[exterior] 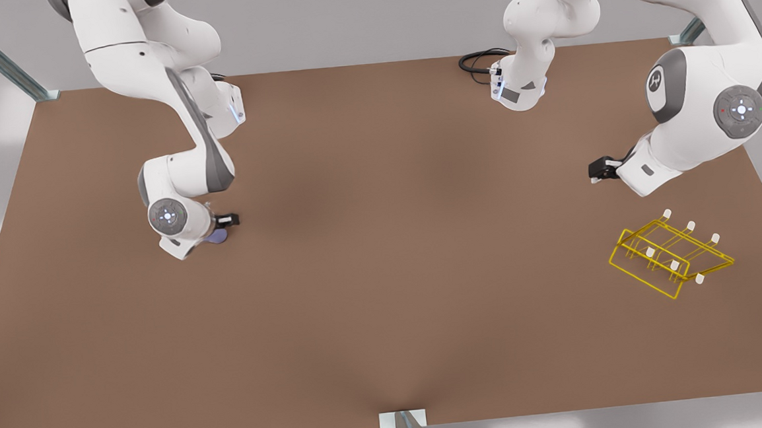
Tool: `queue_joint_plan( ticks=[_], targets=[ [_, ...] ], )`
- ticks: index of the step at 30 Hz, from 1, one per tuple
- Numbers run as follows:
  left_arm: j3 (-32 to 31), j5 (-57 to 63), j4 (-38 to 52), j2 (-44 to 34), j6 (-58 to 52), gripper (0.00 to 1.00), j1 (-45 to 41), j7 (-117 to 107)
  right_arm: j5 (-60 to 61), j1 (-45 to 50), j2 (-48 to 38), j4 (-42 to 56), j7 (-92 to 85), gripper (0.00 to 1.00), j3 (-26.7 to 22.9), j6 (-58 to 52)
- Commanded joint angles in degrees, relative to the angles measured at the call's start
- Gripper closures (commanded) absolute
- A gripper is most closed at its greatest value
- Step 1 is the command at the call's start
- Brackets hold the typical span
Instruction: Place the cup on the cup holder
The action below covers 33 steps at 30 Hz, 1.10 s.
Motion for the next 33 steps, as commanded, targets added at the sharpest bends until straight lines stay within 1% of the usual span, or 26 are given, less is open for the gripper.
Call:
queue_joint_plan(
  ticks=[1, 3, 5, 7, 9, 10, 19, 22, 33],
  targets=[
    [0.0, 0.0, 0.0, 0.0, -1.6, 0.0, 0.0, 0.7, -2.0, 0.3, -2.2, -4.7, -4.9, 0.0, -0.3, 14.4],
    [0.0, 0.0, 0.0, 0.0, -1.9, 0.0, 0.1, 0.7, -2.1, 0.2, -2.8, -7.8, -5.7, 0.0, -0.4, 17.0],
    [0.0, 0.0, 0.0, 0.0, -2.8, 0.0, 0.1, 0.7, -2.1, -0.4, -4.9, -10.8, -5.7, 0.0, -0.4, 17.4],
    [0.0, 0.0, 0.0, 0.0, -3.1, 0.0, 0.1, 0.7, -2.2, -0.8, -4.9, -11.5, -5.7, 0.0, -0.5, 17.4],
    [0.0, 0.0, 0.0, 0.0, -3.1, 0.0, 0.1, 0.7, -3.4, -0.8, -4.6, -14.8, -5.7, 0.0, -2.1, 23.2],
    [0.0, 0.0, 0.0, 0.1, -3.1, 0.0, 0.1, 0.7, -3.4, -0.8, -4.6, -15.3, -5.7, 0.0, -2.2, 23.9],
    [0.0, 0.0, 0.0, 0.4, -4.0, 0.0, 0.0, 0.7, -3.3, -0.1, -3.8, -15.6, -5.8, 0.0, -2.3, 23.1],
    [0.0, 0.0, 0.0, 0.4, -4.0, 0.0, 0.0, 0.7, -3.3, -0.1, -4.2, -15.3, -6.4, 0.0, -2.3, 20.5],
    [0.0, 0.0, 0.3, 0.4, -4.9, 0.0, 0.0, 0.7, -3.2, 0.6, -3.6, -15.8, -7.3, 0.0, -2.3, 17.2]
  ],
)
